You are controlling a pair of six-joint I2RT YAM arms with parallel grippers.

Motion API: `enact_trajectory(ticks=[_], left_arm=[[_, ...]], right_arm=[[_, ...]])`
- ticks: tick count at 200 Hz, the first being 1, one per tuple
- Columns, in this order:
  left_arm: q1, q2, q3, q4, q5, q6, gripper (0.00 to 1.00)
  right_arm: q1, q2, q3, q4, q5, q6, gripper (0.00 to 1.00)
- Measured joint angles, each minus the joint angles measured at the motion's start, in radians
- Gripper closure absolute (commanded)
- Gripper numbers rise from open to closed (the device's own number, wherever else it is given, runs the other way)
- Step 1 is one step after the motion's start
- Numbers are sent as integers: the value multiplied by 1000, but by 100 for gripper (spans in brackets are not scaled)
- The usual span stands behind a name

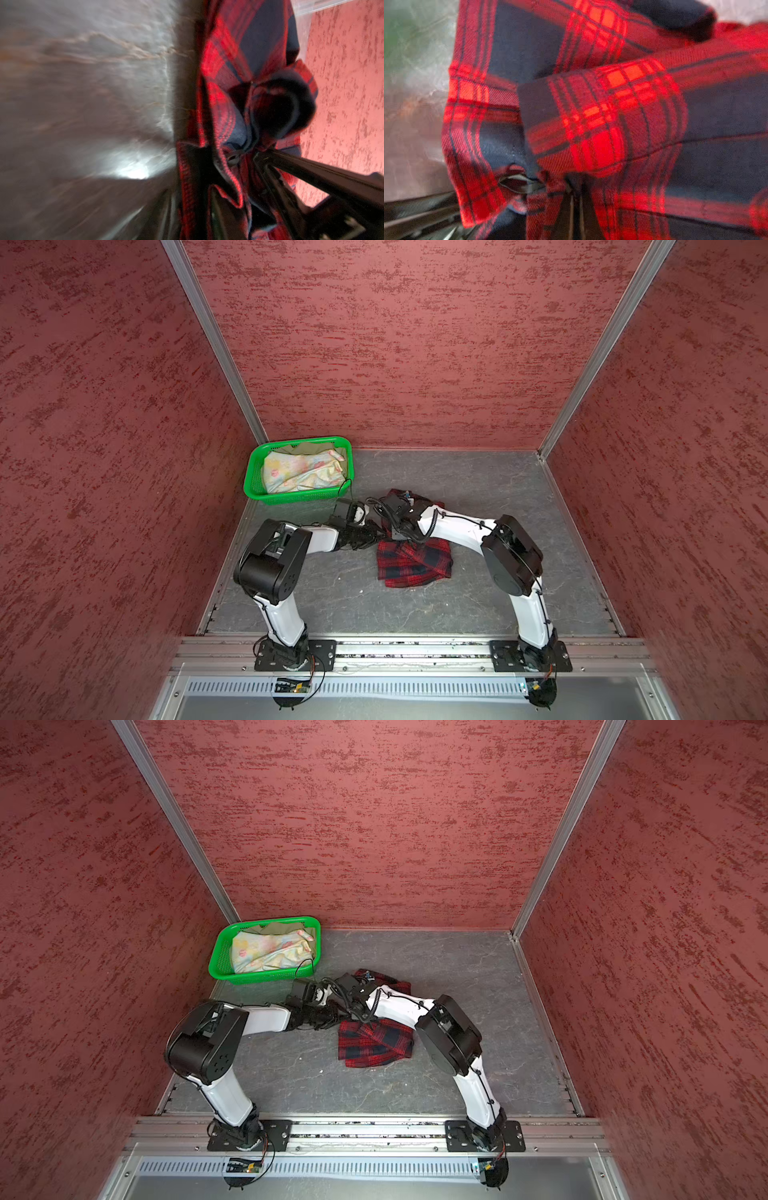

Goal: Fold and stack the skirts

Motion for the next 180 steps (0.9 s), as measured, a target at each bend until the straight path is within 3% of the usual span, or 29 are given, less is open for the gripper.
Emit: enact_trajectory(ticks=[34, 97, 180], left_arm=[[-17, 31, 9, 38, 13, -7, 79], [-23, 49, 10, 67, 18, -14, 83], [-38, 58, 21, 70, 10, -21, 86]], right_arm=[[0, -43, -31, 13, 2, -14, 100], [0, -248, -116, 38, -9, -41, 100], [15, -260, -113, 40, -59, -40, 100]])
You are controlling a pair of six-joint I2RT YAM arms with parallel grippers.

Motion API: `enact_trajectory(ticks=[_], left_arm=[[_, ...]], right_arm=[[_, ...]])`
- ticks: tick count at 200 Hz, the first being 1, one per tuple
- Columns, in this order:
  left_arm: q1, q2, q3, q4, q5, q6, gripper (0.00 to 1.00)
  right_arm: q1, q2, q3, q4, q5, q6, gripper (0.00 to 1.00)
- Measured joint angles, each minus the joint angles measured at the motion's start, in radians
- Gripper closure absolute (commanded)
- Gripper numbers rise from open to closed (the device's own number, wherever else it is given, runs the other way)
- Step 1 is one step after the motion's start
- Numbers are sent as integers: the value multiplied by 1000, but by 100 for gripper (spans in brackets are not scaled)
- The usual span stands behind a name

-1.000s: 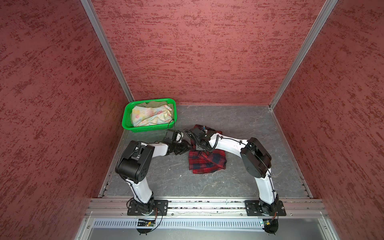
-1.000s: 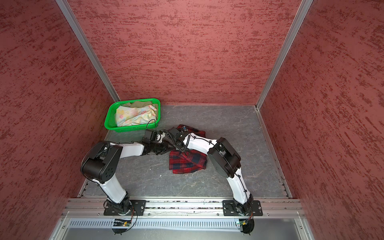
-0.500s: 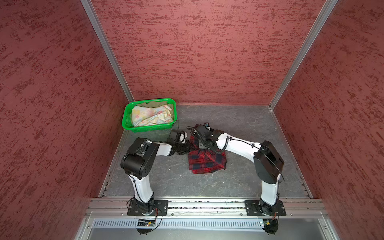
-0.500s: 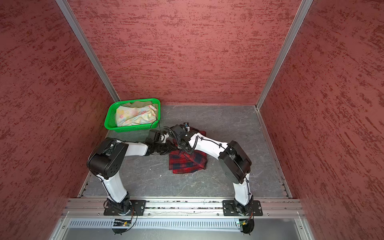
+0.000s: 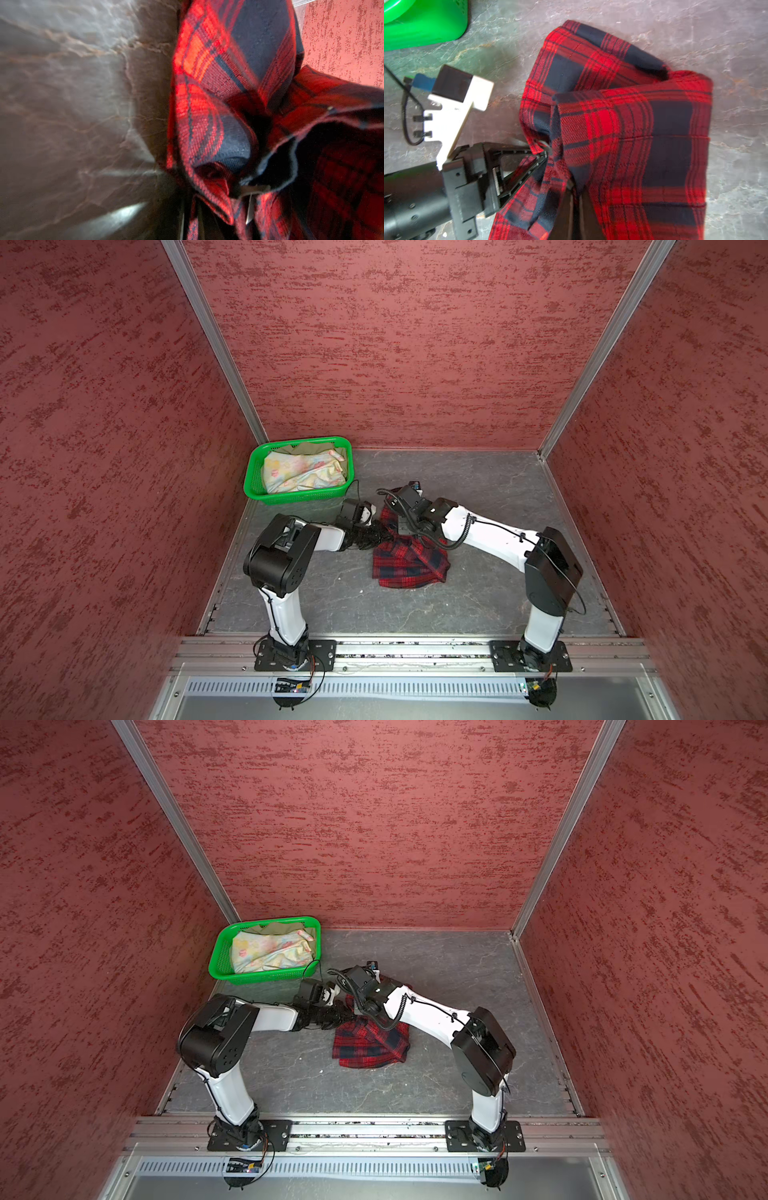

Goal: Fold and stack the skirts

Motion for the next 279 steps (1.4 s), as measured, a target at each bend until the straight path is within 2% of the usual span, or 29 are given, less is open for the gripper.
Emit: enact_trajectory(ticks=[113, 130, 152, 179, 243, 267, 279], left_arm=[[-4, 0, 0, 0, -6, 0, 87], [-4, -1, -1, 1, -7, -1, 87], [-4, -3, -2, 0, -6, -4, 87], [-4, -19, -18, -5, -6, -11, 87], [-3, -73, -79, -15, -3, -34, 86], [-1, -93, -96, -15, 0, -45, 86], [-1, -103, -101, -16, 1, -46, 86]], right_arm=[[26, 16, 86, 4, -40, 11, 100], [26, 29, 86, -2, -34, 14, 83], [28, 59, 72, 6, -32, 30, 53], [34, 82, 26, 18, -37, 51, 36], [39, 106, 5, 11, -22, 67, 28], [48, 162, 28, -19, 0, 67, 29], [53, 200, 51, -38, 15, 66, 35]])
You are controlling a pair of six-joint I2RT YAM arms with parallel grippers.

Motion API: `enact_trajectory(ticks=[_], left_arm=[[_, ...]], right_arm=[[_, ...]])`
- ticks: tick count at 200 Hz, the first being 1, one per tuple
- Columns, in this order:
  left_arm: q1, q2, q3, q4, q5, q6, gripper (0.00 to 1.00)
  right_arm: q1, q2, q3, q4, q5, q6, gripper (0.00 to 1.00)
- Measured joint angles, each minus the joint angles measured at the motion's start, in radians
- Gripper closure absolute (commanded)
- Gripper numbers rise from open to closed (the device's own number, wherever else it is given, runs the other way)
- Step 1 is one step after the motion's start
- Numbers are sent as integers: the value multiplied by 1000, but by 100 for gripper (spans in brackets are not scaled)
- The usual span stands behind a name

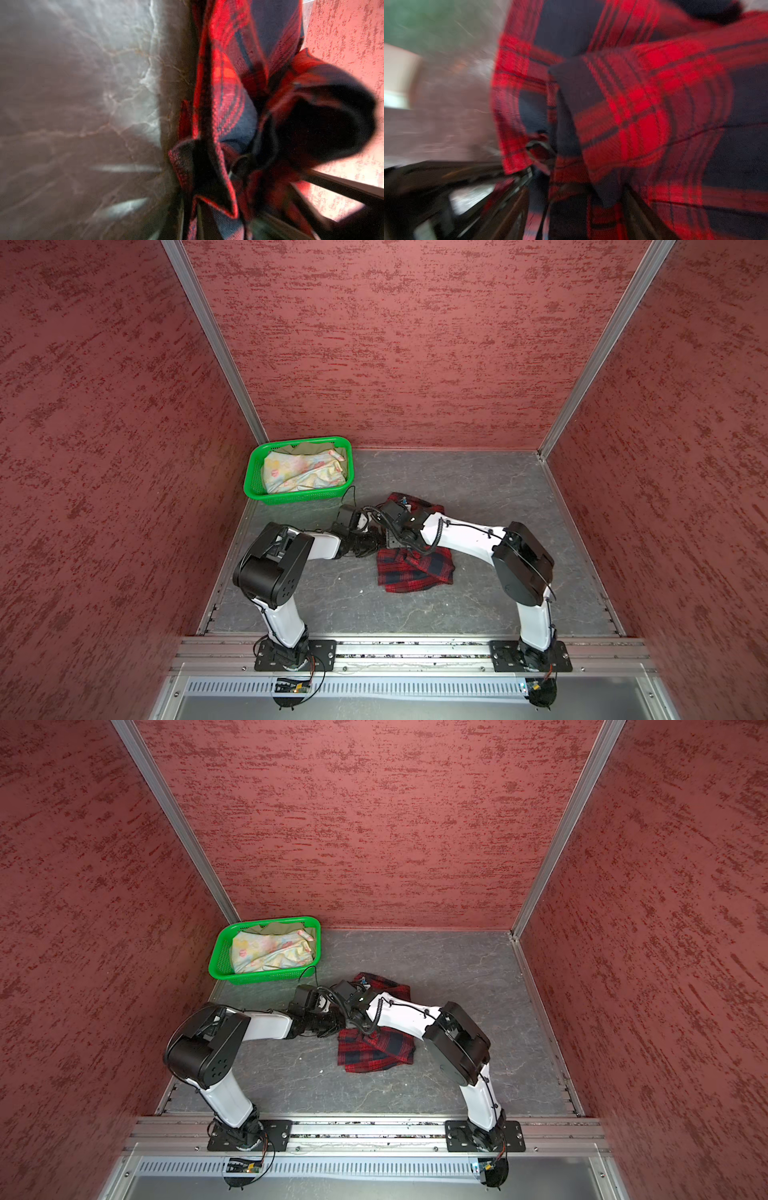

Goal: Fold and stack the skirts

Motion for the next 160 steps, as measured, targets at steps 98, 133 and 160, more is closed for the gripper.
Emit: enact_trajectory(ticks=[98, 133, 160], left_arm=[[23, -34, -31, 5, 21, -4, 86], [24, -34, -35, 15, 23, -7, 86], [25, -34, -35, 23, 23, -7, 86]], right_arm=[[7, -14, -25, 0, 82, 24, 100], [2, -147, -92, 49, 71, 3, 100], [-3, -238, -117, 64, 60, -19, 100]])
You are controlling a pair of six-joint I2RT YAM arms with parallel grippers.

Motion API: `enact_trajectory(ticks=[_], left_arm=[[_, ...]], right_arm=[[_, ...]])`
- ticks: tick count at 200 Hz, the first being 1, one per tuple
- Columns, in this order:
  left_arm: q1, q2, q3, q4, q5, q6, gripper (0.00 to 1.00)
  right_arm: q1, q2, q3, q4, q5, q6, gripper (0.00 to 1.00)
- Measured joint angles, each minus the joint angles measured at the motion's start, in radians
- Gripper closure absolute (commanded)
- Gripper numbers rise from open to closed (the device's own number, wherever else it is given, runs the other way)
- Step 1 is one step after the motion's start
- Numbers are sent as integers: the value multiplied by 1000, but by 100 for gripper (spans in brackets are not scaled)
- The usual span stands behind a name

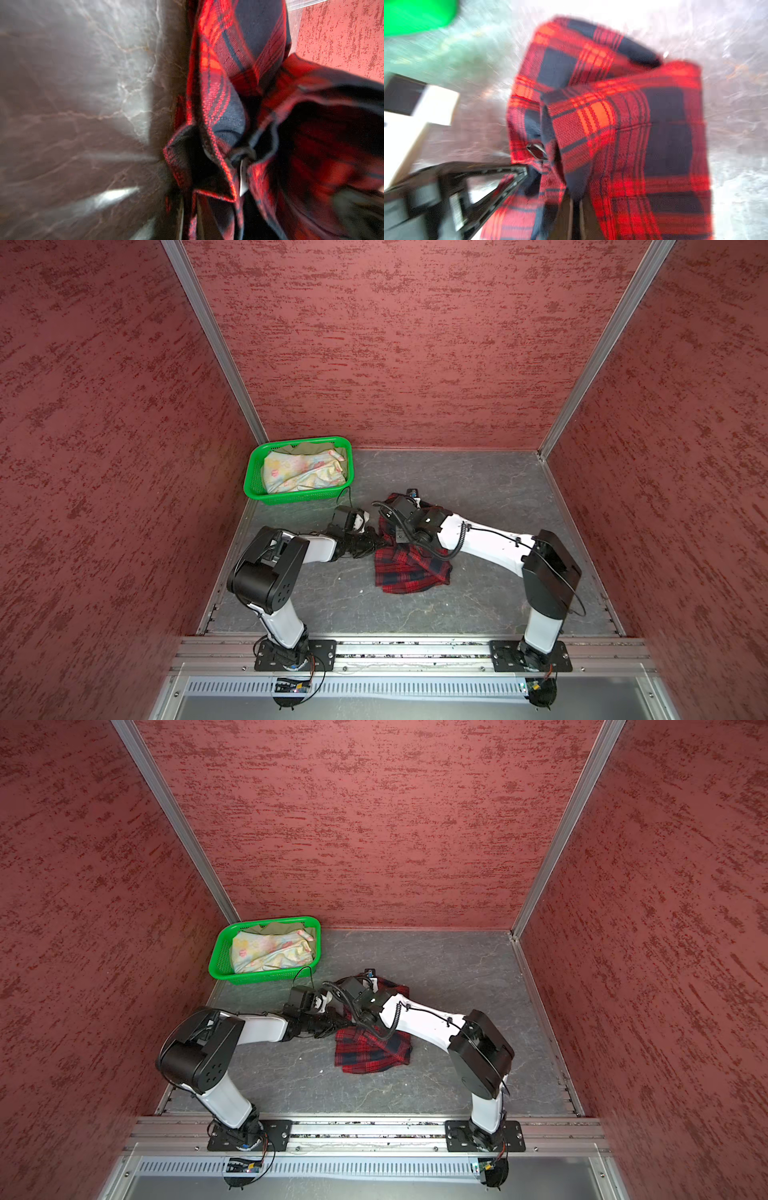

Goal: Fold and stack the skirts

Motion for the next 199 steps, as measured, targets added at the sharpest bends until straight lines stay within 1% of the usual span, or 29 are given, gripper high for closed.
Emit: enact_trajectory(ticks=[33, 64, 66, 67, 75, 91, 96, 113, 135, 162, 186, 199], left_arm=[[2, 0, 0, 1, 0, 0, 86], [1, 2, 0, 3, 0, -5, 86], [1, 2, 0, 3, 0, -6, 86], [0, 2, 0, 3, 0, -7, 86], [0, 2, 0, 4, -1, -10, 86], [-3, 2, 0, 5, -1, -12, 86], [-3, 2, 0, 5, 0, -12, 86], [-5, 2, 0, 5, 0, -15, 86], [-5, 2, 0, 5, 0, -15, 86], [-5, 2, -2, 8, 0, -16, 86], [-5, 4, -14, 23, 0, -17, 86], [-4, 9, -17, 27, 1, -18, 87]], right_arm=[[0, -62, -3, 3, -10, -18, 100], [0, -60, -3, 6, -26, -18, 100], [0, -58, -3, 6, -27, -18, 98], [0, -56, -3, 6, -27, -18, 94], [0, -43, -2, 6, -29, -14, 78], [0, 5, 9, 4, -39, -3, 57], [0, 25, 13, 6, -43, 0, 52], [0, 91, 27, 2, -58, 13, 42], [2, 153, 42, -6, -67, 35, 34], [6, 192, 66, -23, -69, 48, 30], [8, 212, 82, -34, -69, 54, 30], [9, 223, 84, -38, -68, 58, 32]])
